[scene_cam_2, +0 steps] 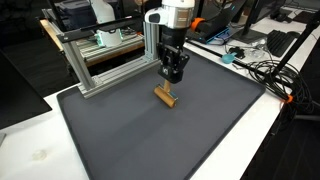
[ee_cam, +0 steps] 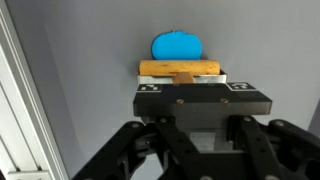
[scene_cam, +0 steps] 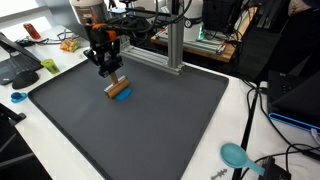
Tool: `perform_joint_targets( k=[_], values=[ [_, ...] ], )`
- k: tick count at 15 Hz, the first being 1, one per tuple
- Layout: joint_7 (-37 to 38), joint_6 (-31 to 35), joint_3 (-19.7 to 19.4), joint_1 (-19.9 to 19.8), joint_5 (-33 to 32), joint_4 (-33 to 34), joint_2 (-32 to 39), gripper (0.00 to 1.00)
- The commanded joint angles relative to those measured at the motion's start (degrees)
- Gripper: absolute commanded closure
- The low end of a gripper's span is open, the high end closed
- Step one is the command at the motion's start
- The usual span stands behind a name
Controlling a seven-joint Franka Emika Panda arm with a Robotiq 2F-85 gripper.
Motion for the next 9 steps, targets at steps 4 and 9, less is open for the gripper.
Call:
perform_joint_targets(
  k=[4,9],
  values=[
    [0.2,1.9,0.9,1.8,-2.3,-0.7,2.2,0.78],
    [-2.3,1.6,2.2,1.4,-1.3,-1.4,1.6,0.78]
  ],
)
